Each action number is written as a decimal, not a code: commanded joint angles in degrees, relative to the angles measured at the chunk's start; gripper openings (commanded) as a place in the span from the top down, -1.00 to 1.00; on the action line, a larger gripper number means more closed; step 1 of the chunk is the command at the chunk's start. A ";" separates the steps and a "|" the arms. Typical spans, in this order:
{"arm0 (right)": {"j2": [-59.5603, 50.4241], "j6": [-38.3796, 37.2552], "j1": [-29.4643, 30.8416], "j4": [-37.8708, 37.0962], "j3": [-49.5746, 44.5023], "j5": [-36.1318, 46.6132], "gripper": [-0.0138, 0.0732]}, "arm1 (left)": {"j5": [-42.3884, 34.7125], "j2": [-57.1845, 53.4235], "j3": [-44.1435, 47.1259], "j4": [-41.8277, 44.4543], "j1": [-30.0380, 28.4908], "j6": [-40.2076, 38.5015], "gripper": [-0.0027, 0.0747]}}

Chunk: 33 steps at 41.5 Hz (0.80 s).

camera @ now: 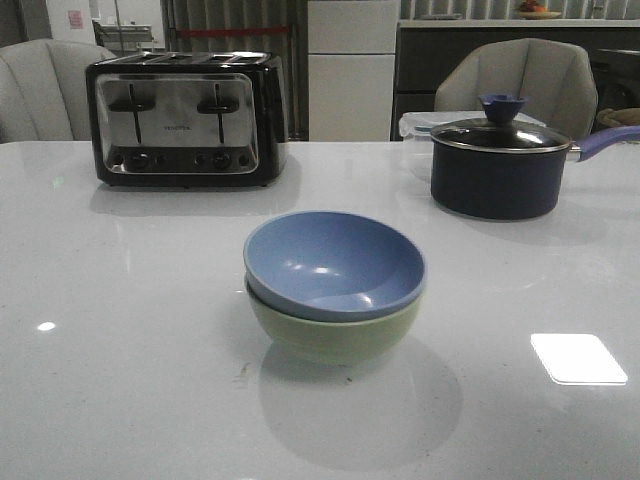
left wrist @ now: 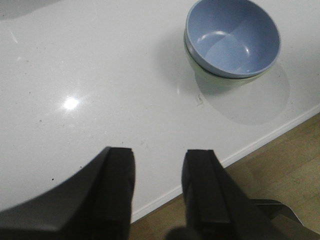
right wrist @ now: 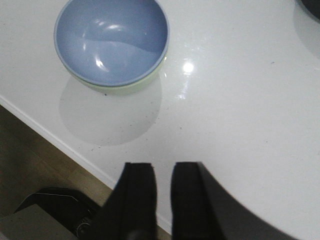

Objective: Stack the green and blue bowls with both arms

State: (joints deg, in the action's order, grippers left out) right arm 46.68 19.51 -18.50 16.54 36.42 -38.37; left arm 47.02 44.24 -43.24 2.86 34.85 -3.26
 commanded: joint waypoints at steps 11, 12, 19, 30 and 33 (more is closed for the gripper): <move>-0.59 -0.18 0.44 0.52 1.54 2.80 0.58 | -4.00 0.15 -1.45 0.06 0.35 -0.63 0.69; -0.59 -0.18 0.44 0.52 1.54 2.80 0.58 | -4.00 0.15 -1.45 0.06 0.35 -0.63 0.69; -0.59 -0.18 0.44 0.52 1.54 2.80 0.58 | -4.00 0.15 -1.45 0.06 0.35 -0.63 0.69; -0.59 -0.18 0.44 0.52 1.54 2.85 0.58 | -4.66 -2.24 -0.83 0.23 -1.66 -0.30 0.69; -0.59 -0.18 0.44 0.52 1.54 2.86 0.58 | -5.92 -4.99 0.25 1.42 -5.58 0.03 0.69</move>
State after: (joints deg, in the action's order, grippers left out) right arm 46.68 19.38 -18.50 16.54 36.42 -38.50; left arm 46.01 41.99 -42.35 3.02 32.68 -3.26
